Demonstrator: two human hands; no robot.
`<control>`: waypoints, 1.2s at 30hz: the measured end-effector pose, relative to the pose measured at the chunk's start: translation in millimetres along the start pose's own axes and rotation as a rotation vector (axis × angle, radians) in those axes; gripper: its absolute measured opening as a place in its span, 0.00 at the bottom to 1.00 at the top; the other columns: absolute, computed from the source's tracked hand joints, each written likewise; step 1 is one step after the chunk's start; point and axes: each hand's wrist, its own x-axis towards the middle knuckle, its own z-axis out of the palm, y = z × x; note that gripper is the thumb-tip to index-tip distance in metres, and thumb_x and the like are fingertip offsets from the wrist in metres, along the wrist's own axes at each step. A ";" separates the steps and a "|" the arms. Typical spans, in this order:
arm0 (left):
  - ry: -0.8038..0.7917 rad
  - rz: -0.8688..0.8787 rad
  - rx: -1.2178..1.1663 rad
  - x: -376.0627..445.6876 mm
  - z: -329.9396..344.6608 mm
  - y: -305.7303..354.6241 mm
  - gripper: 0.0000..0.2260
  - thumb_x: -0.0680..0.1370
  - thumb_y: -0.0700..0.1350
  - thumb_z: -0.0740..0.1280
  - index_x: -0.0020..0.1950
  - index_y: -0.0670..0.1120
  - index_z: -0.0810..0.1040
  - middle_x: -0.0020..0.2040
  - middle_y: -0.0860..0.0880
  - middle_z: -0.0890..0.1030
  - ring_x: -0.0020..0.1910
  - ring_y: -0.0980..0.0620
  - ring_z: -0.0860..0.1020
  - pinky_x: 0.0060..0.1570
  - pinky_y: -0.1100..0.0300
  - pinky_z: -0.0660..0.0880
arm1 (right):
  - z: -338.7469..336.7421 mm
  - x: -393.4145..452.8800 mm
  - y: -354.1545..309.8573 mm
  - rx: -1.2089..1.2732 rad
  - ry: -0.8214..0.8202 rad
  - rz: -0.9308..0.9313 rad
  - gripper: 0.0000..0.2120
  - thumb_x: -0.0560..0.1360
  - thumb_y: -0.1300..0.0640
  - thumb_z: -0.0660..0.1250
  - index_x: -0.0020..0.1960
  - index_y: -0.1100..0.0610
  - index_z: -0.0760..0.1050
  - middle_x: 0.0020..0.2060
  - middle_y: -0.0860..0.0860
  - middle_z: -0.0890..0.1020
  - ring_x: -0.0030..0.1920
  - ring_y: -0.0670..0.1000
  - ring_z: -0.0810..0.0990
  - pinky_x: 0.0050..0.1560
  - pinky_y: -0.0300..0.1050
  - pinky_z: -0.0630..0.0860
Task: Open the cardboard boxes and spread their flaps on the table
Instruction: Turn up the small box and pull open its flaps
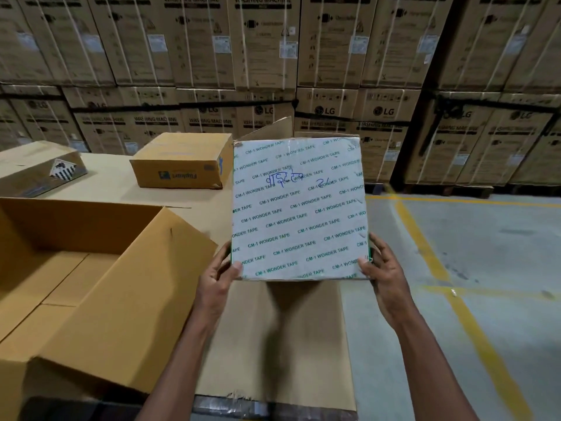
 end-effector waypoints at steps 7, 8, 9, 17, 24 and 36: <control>0.006 -0.223 0.112 -33.4 -5.7 -48.2 0.22 0.77 0.38 0.74 0.66 0.55 0.73 0.62 0.58 0.80 0.62 0.58 0.79 0.51 0.62 0.79 | -7.8 -34.7 49.7 -0.129 0.117 0.177 0.27 0.69 0.82 0.64 0.57 0.54 0.73 0.56 0.49 0.84 0.59 0.52 0.82 0.40 0.40 0.81; 0.013 -0.270 0.156 -38.7 -3.2 -53.8 0.22 0.77 0.38 0.73 0.65 0.56 0.71 0.60 0.61 0.78 0.58 0.61 0.78 0.46 0.65 0.78 | -7.4 -39.8 56.7 -0.145 0.138 0.209 0.26 0.69 0.82 0.63 0.55 0.55 0.72 0.55 0.48 0.84 0.59 0.52 0.82 0.39 0.39 0.80; 0.015 -0.309 0.195 -43.9 -1.1 -58.9 0.23 0.78 0.38 0.73 0.66 0.56 0.70 0.59 0.61 0.77 0.56 0.63 0.76 0.43 0.65 0.76 | -8.2 -44.3 64.7 -0.170 0.153 0.239 0.23 0.70 0.81 0.63 0.54 0.56 0.71 0.54 0.48 0.84 0.59 0.52 0.81 0.40 0.39 0.80; -0.032 -0.374 0.313 -58.8 0.4 -93.1 0.27 0.78 0.44 0.72 0.74 0.57 0.66 0.70 0.51 0.74 0.66 0.48 0.75 0.64 0.43 0.75 | -16.5 -62.6 99.1 -0.373 0.108 0.371 0.26 0.73 0.68 0.72 0.61 0.44 0.69 0.69 0.52 0.76 0.65 0.54 0.76 0.62 0.57 0.79; 0.083 0.114 0.129 -52.8 14.3 -17.5 0.37 0.76 0.55 0.69 0.81 0.62 0.54 0.77 0.52 0.67 0.73 0.49 0.71 0.68 0.41 0.73 | 0.6 -54.1 32.1 -0.284 0.088 0.003 0.41 0.71 0.64 0.70 0.78 0.46 0.59 0.76 0.42 0.67 0.69 0.49 0.73 0.55 0.39 0.77; -0.202 0.183 0.749 -1.2 8.4 35.6 0.37 0.76 0.59 0.71 0.81 0.62 0.56 0.83 0.53 0.54 0.81 0.56 0.52 0.75 0.53 0.56 | 23.6 -30.9 -29.8 -0.467 -0.033 -0.227 0.35 0.70 0.50 0.72 0.74 0.38 0.65 0.73 0.43 0.68 0.71 0.42 0.69 0.68 0.47 0.73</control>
